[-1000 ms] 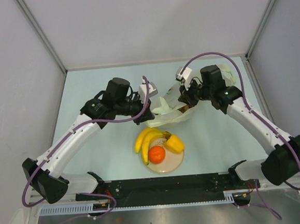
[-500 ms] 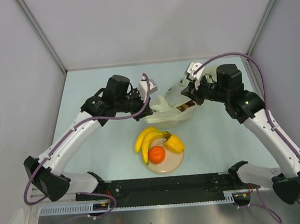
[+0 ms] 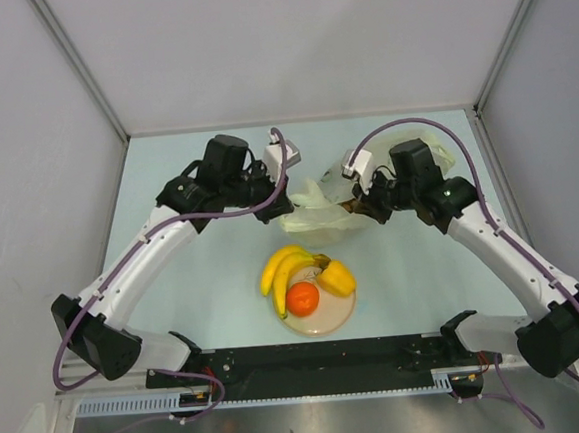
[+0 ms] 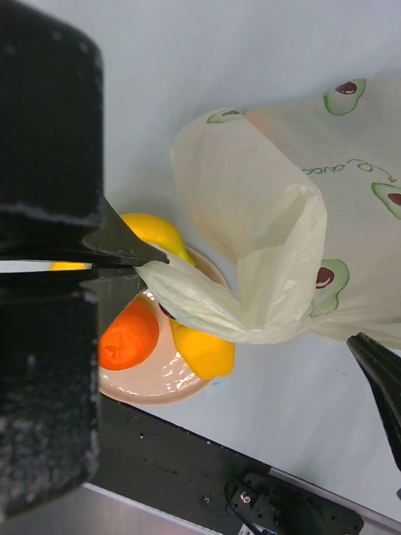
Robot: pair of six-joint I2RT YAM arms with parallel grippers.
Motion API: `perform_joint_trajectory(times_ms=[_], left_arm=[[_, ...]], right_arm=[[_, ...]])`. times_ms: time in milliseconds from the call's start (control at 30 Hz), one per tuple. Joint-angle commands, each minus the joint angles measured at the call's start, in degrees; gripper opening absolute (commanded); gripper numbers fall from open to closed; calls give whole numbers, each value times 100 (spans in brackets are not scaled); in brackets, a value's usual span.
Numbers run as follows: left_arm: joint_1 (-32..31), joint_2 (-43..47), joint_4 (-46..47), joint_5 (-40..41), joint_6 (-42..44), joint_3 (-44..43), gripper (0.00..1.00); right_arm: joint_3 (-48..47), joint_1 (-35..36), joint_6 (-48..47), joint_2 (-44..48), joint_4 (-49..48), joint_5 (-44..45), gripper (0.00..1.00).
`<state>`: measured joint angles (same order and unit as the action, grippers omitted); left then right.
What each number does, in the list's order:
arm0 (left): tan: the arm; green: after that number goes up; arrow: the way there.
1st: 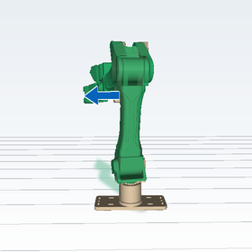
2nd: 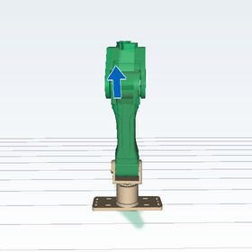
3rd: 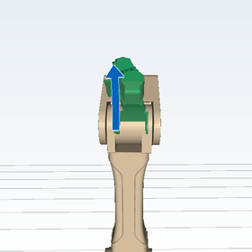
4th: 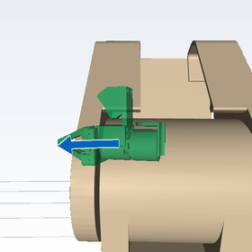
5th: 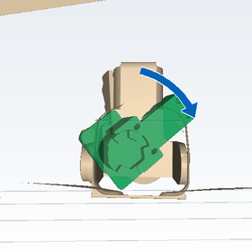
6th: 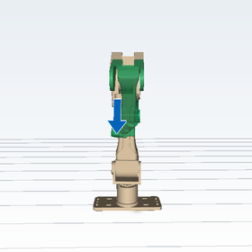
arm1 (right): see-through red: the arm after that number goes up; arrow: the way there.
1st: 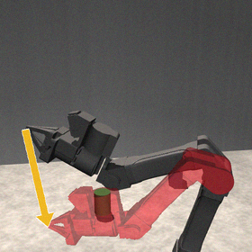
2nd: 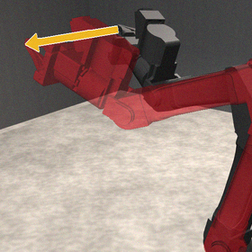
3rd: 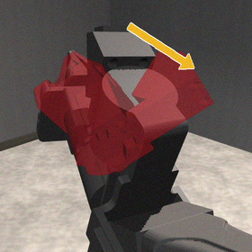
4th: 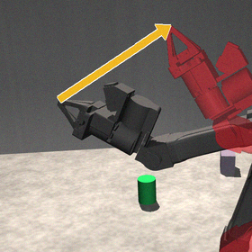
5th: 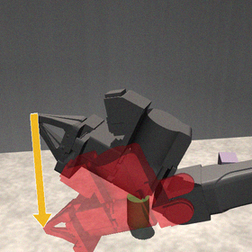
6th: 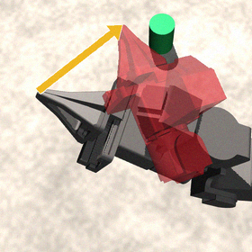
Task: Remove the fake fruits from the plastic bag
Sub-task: Adjust the plastic bag at the center of the board.
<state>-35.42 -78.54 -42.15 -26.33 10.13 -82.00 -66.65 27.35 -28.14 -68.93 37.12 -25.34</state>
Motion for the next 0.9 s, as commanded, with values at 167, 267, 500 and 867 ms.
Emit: perform_joint_trajectory(times_ms=[167,267,500,867], left_arm=[[167,182,49,-136,24,-194,0],[246,-90,128,-75,-29,-535,0],[764,-1276,453,-619,-766,-2731,0],[721,-2122,718,-1181,-882,-4661,0]], right_arm=[[-102,-327,-25,-1235,-1716,768,0],[-102,-389,-42,-1939,-2322,776,0],[-129,-1266,223,-2758,-4631,2706,0],[-938,-3324,581,-1819,-3805,2749,0]])
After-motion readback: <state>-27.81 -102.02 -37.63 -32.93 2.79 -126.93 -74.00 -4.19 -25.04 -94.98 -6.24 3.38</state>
